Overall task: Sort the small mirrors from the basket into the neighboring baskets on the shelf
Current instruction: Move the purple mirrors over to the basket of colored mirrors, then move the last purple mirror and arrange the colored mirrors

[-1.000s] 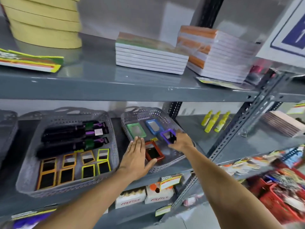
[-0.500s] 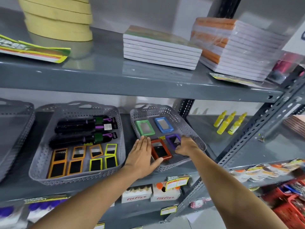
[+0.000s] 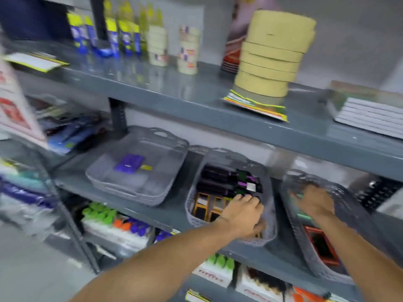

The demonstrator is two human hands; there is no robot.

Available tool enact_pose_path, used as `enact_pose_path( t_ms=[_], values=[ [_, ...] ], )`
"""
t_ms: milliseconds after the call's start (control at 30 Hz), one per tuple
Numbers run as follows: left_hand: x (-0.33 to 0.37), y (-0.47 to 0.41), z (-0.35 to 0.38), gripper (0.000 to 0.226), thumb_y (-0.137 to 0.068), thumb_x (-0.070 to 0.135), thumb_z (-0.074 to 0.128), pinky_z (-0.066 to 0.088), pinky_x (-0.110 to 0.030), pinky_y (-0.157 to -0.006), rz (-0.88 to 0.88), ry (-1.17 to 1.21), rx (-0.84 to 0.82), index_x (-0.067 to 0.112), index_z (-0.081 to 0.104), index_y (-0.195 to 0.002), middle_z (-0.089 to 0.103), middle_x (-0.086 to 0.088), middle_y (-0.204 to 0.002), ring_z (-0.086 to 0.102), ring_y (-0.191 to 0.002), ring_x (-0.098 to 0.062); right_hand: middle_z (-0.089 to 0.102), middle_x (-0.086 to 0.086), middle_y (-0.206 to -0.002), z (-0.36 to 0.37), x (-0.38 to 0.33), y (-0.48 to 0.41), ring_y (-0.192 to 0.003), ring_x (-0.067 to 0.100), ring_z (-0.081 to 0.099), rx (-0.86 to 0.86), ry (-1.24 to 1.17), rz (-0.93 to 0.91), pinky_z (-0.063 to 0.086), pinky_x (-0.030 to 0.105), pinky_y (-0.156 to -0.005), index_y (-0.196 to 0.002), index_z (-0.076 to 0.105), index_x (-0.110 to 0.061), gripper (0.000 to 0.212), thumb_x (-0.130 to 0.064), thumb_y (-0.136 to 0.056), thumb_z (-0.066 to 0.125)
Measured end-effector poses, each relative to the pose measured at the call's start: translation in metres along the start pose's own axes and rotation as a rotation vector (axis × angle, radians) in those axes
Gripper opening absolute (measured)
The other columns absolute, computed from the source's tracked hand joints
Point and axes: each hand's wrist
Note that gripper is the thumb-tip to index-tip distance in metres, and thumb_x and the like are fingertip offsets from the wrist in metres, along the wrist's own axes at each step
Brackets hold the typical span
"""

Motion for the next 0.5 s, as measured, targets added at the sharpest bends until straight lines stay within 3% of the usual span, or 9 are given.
enact_pose_path(
  t_ms=[67,200,400,500],
  values=[
    [-0.037,0.024,-0.009,0.034,-0.078,0.048,0.055,0.047,-0.032,-0.065,-0.049,-0.059,0.038,0.016,0.062,-0.081,0.063,-0.003,-0.082,0.059,-0.078,-0.022,0.067,0.020,-0.109,0.001,-0.052,-0.007,-0.102,0.037,0.064,0.019,-0.026,-0.099,0.052,0.040,-0.081,-0.099,0.065,-0.011,0.039,-0.047,-0.087,0.056],
    [-0.115,0.081,-0.026,0.042,-0.080,0.050,0.038,0.049,-0.030,-0.066,-0.231,-0.127,0.063,0.015,0.062,-0.081,0.063,-0.003,-0.079,0.060,-0.076,-0.023,0.069,0.017,-0.104,0.008,-0.155,-0.009,-0.099,0.033,0.066,0.006,-0.052,-0.273,0.053,0.036,-0.076,-0.095,0.062,-0.011,0.037,-0.046,-0.085,0.056],
    [-0.213,0.166,-0.044,0.060,-0.090,0.053,0.023,0.039,-0.042,-0.090,-0.496,-0.154,-0.054,0.008,0.056,-0.111,0.060,-0.013,-0.111,0.053,-0.103,-0.032,0.069,0.012,-0.102,0.035,-0.298,0.004,-0.095,0.031,0.067,-0.092,-0.135,-0.358,0.053,0.034,-0.071,-0.084,0.057,-0.018,0.033,-0.050,-0.086,0.054],
    [-0.248,0.197,-0.040,0.063,-0.089,0.056,0.020,0.038,-0.041,-0.090,-0.544,-0.158,-0.012,0.009,0.057,-0.110,0.060,-0.012,-0.113,0.054,-0.106,-0.032,0.069,0.010,-0.108,0.052,-0.361,0.012,-0.100,0.028,0.066,-0.144,-0.126,-0.392,0.054,0.034,-0.074,-0.098,0.062,-0.018,0.039,-0.054,-0.087,0.050]
  ],
)
Point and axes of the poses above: each hand's wrist, its own y-axis away from the middle knuckle, its own z-axis out of the palm, x = y × z
